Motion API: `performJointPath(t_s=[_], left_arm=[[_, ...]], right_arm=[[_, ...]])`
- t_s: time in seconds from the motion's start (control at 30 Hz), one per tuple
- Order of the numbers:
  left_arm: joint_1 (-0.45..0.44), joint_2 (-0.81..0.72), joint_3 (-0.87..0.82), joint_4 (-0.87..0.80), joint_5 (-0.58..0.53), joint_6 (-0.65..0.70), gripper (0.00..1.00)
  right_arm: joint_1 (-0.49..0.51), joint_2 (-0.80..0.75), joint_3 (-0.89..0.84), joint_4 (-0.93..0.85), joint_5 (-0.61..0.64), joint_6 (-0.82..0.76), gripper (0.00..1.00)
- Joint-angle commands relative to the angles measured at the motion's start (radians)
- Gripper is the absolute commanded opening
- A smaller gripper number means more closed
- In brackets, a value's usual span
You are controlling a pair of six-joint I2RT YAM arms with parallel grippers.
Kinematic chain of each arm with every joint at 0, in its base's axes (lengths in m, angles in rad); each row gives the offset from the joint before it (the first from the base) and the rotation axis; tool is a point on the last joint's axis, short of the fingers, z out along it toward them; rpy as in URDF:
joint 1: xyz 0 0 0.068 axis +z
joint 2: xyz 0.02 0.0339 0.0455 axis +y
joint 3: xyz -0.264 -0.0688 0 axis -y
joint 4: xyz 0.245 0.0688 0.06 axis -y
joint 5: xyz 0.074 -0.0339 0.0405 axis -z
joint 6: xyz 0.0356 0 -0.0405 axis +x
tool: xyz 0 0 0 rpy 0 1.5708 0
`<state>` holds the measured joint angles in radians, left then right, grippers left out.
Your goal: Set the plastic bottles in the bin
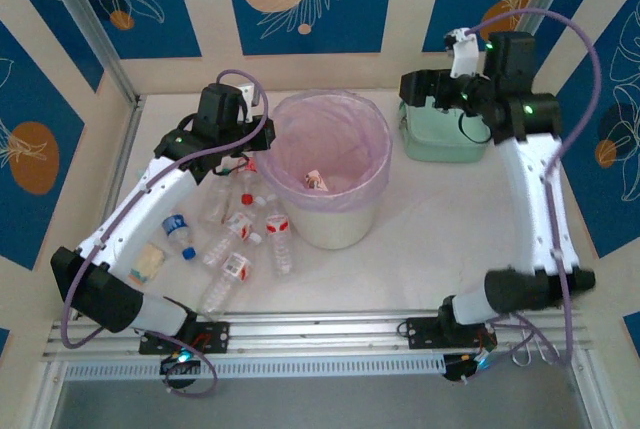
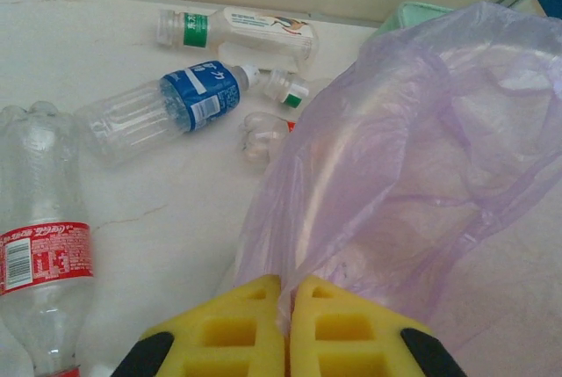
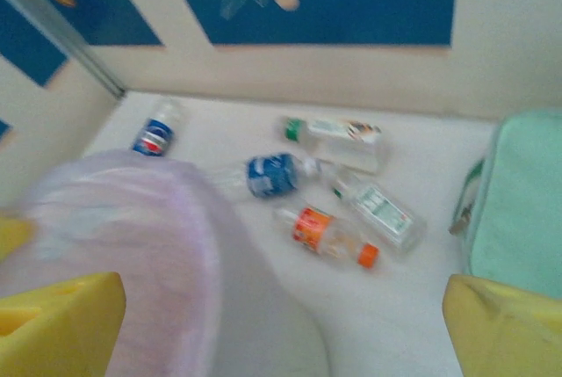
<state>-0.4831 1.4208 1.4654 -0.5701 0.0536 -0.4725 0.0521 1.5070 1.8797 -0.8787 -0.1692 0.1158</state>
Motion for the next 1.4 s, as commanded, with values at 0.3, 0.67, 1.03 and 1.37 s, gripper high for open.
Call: performJointPath(t_s=[0.3, 0.67, 1.03, 1.37], left_arm=[[-0.009, -0.022, 0.016, -0.071, 0.021, -0.026, 0.00], [-0.011, -0.019, 0.050, -0.108, 0.023, -0.011, 0.00], [-0.010, 0.009, 0.088, -0.110, 0.040, 0.000, 0.00], [-0.009, 0.009, 0.098, -0.107, 0.042, 0.002, 0.00]], right_arm=[[0.015, 0.638, 0.207, 0.023, 0.005, -0.141, 0.99], [0.105, 0.953, 0.466, -0.025, 0.040, -0.245, 0.99], [0.143, 1.108, 0.592, -0.064, 0.163, -0.257, 0.97], [0.128, 1.025, 0.547, -0.046, 0.138, -0.203, 0.59]])
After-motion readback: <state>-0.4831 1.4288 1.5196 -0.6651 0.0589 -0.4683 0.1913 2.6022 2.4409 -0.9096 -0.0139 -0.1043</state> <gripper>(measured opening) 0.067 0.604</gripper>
